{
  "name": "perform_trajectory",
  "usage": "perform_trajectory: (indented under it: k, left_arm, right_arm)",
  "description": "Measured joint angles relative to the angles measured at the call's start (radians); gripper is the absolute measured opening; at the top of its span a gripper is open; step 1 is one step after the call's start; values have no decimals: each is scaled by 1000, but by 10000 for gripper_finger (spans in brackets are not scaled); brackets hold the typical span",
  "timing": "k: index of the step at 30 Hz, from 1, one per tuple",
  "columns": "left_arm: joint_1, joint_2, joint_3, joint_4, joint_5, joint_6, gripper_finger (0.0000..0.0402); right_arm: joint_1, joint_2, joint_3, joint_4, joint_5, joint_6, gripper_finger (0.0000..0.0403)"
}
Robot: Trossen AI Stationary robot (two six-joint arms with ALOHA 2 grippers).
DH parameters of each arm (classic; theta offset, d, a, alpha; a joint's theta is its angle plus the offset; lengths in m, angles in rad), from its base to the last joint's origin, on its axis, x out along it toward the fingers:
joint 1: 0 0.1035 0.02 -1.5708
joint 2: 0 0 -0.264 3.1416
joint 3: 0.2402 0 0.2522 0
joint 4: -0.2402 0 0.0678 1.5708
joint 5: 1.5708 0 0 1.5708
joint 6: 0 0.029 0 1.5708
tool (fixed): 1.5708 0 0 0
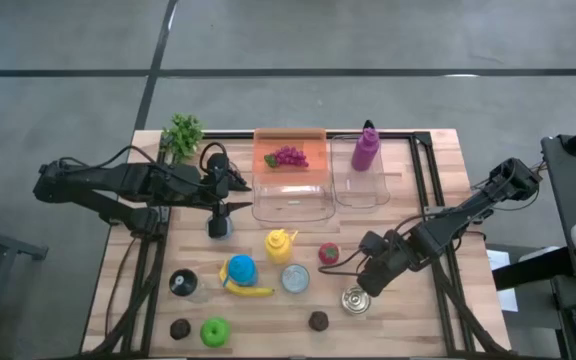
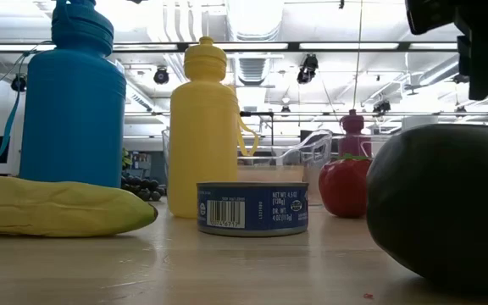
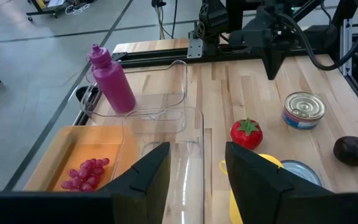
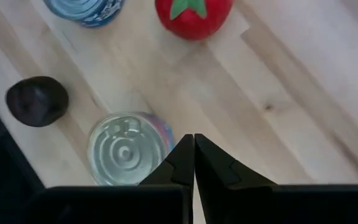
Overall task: Pick & Place Food Item
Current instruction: Put the blue and pink can into the left transparent bin
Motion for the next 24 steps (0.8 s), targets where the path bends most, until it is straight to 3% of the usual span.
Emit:
perform_trajectory:
  k: [7,24]
  left_arm:
    - [0,0,0,2,0,-1,147]
    - [1,0,0,3,0,-27,152]
  right_arm:
    - [22,57,-45,111,-11,35,8]
    - [52,262,97,102,-70,-58,8]
